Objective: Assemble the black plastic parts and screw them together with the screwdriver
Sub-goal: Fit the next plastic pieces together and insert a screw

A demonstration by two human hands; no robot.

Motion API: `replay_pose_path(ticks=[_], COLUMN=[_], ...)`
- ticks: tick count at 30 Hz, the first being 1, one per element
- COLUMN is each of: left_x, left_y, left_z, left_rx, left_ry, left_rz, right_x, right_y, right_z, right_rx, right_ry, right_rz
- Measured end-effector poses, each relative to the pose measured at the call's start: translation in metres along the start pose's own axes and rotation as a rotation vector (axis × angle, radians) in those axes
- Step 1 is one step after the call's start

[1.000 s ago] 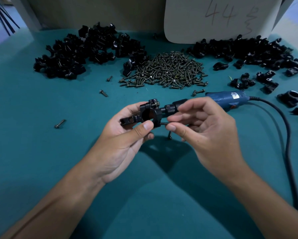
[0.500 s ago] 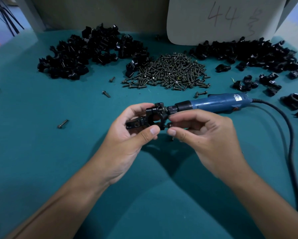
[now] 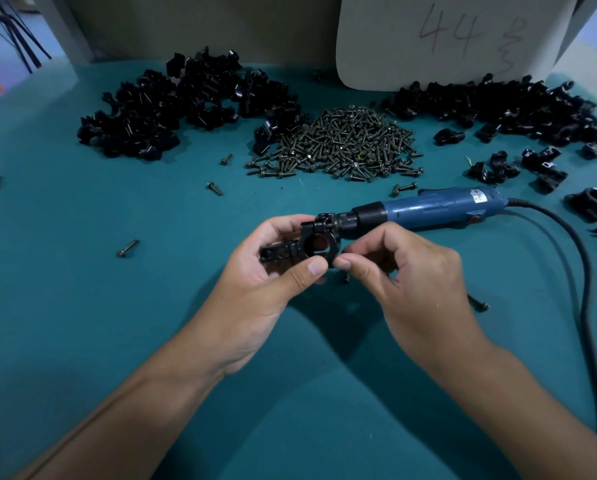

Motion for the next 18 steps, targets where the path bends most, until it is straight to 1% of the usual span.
replay_pose_path(ticks=[6, 11, 15, 18], left_x=[0.000, -0.007, -0.006, -0.006], left_y=[0.000, -0.003, -0.002, -0.002], left_z=[0.003, 0.006, 0.009, 0.010], left_rx=[-0.028, -0.061, -0.085, -0.078], left_ry=[0.004, 0.032, 0.056, 0.054], left_rz=[-0.003, -0.077, -0.057, -0.037], right_x=[0.005, 0.017, 0.019, 0.019], right_y=[0.003, 0.002, 0.003, 0.005], right_z=[0.004, 0.001, 0.014, 0.016], right_rx=[-0.063, -0.145, -0.324, -0.328], right_ry=[0.079, 0.181, 0.320, 0.318], right_rz=[0.049, 0.224, 0.212, 0.197])
Point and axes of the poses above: each hand's wrist, its own y-axis away from the middle knuckle, its own x-axis out of the palm, z = x × y, the point moved 10 cm from there along -y, towards the middle knuckle, and after that the axes turned 6 degrees about y, right-handed, at the moved point
